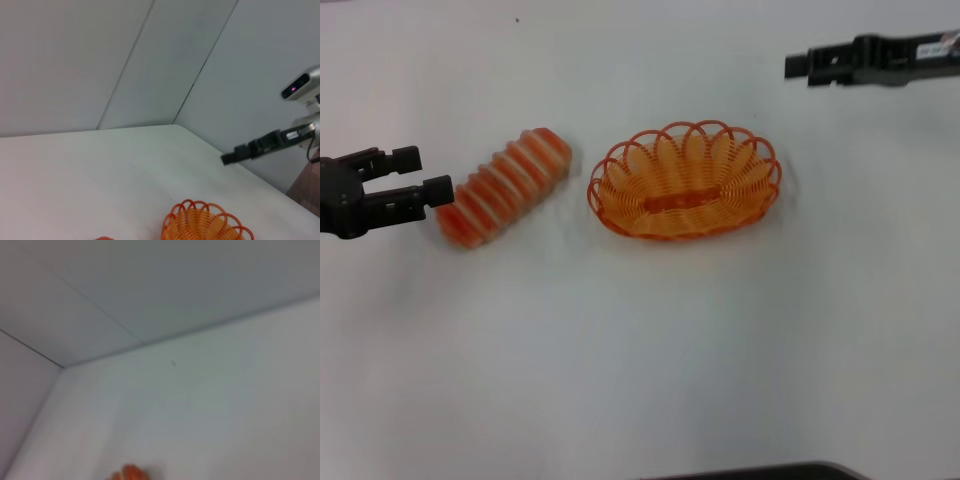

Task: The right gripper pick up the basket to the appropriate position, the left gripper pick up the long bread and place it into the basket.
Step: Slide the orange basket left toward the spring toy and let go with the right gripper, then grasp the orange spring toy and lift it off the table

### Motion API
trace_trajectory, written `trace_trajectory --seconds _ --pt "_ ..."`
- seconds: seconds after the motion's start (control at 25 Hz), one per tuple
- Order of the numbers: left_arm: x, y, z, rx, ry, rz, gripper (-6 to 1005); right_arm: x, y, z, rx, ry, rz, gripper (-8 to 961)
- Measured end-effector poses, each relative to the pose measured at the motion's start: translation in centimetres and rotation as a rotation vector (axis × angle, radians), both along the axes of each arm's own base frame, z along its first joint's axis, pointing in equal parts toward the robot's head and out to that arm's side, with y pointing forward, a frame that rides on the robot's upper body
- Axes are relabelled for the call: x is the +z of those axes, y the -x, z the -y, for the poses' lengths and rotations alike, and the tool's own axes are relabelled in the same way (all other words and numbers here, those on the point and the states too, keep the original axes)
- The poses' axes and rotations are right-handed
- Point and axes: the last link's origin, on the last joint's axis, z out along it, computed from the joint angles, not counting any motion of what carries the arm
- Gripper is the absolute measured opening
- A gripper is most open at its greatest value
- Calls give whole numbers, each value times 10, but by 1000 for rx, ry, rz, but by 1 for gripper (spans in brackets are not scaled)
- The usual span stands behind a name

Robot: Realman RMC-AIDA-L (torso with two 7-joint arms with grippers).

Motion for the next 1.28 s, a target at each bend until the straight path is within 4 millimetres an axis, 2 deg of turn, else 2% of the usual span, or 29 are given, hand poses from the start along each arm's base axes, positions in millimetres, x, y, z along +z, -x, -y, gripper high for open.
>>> trace_trajectory --seconds 0.2,0.24,0.28,0.32,0.44,0.68,0.88,1.0,1.12,1.28 --pt "1 2 2 7 2 0 854 31 18 17 250 -93 -39 516" --pt "1 2 2 9 2 0 852 35 24 29 400 -119 -53 537" --pt "1 2 2 10 1 -1 850 35 24 29 400 -119 -53 586" --pt "1 3 2 11 0 -1 848 35 26 36 478 -123 -52 636" --pt "0 2 2 11 0 0 842 24 25 51 647 -83 4 784" --pt "-2 -2 -1 0 2 2 831 -8 13 64 699 69 112 908" --pt "2 -8 -8 -8 -2 -7 821 -21 9 68 684 148 171 897" --pt "3 -16 -19 21 5 -60 815 -22 6 66 673 137 185 897" --pt "-6 -28 -35 52 -7 -157 809 -23 4 64 662 121 196 897" --pt "-30 -41 -59 88 -68 -306 801 -24 7 59 649 108 199 897"
